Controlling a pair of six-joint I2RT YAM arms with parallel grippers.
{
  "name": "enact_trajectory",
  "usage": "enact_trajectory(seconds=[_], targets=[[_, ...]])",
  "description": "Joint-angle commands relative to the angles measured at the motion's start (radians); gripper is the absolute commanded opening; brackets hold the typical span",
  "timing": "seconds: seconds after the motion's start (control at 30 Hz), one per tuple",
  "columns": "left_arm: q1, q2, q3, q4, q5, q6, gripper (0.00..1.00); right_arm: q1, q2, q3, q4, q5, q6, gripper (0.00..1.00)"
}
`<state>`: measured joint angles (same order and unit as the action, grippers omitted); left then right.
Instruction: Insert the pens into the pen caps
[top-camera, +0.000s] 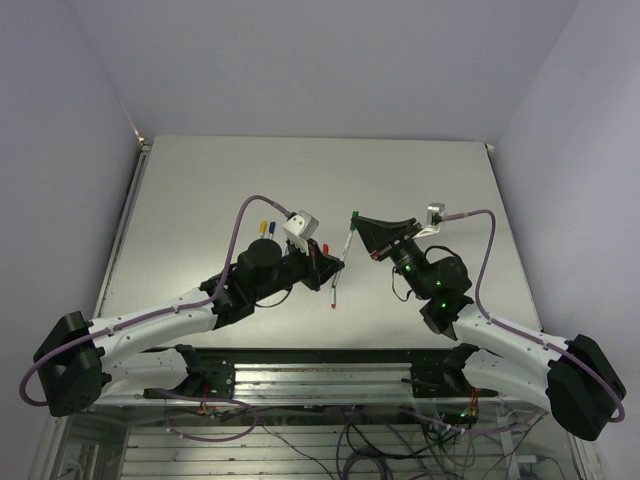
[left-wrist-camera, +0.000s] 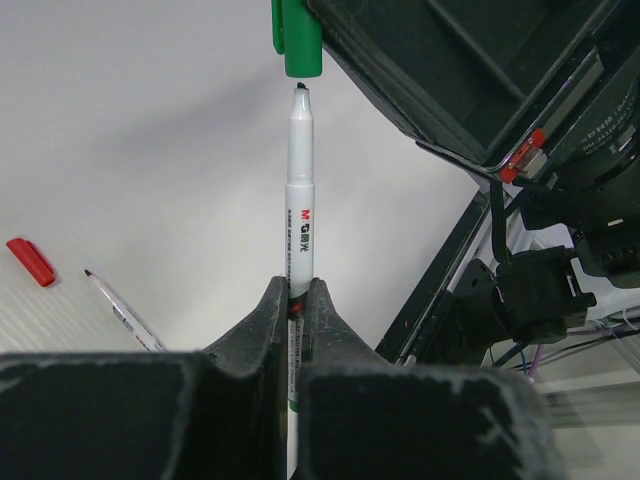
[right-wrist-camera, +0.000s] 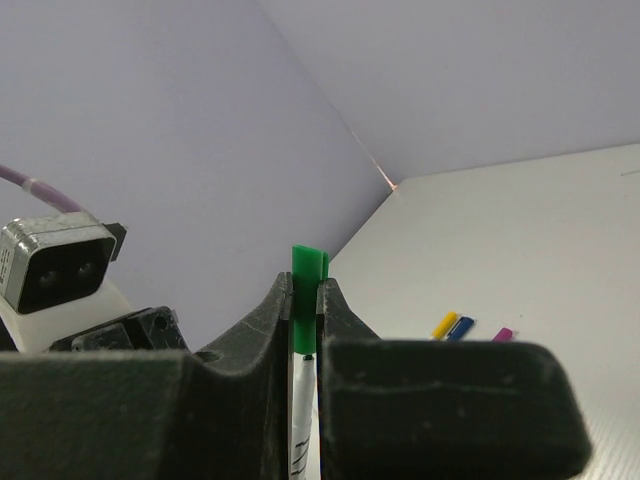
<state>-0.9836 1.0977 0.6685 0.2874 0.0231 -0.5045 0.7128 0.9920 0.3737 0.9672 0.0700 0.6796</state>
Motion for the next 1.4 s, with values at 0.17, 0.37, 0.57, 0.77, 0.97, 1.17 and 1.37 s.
enact_trajectory(seconds=[0.17,0.37,0.57,0.77,0.97,1.17,1.37], targets=[[-0.007,-0.013,0.016,0.054,-0.004,0.007,0.07,-0.002,0.001,0.009,0.016,-0.018,0.012,0.00],[-0.007,-0.018,0.012,0.061,-0.009,0.003,0.07,-0.002,-0.001,0.000,0.013,-0.022,0.013,0.00],[-0.006,-0.023,-0.001,0.081,-0.018,-0.007,0.07,0.000,0.003,-0.010,0.018,-0.031,0.024,0.00],[-0.006,-0.038,-0.013,0.097,-0.038,-0.013,0.07,0.002,0.007,-0.023,0.029,-0.045,0.036,0.00],[-0.006,-0.042,-0.026,0.135,-0.064,-0.035,0.07,0.010,0.023,-0.028,0.039,-0.087,0.047,0.00],[-0.006,-0.015,-0.030,0.213,-0.056,-0.060,0.07,0.013,0.070,-0.029,0.043,-0.176,0.065,0.00],[-0.006,-0.015,-0.035,0.276,-0.079,-0.076,0.07,0.025,0.106,-0.035,0.008,-0.240,0.071,0.00]])
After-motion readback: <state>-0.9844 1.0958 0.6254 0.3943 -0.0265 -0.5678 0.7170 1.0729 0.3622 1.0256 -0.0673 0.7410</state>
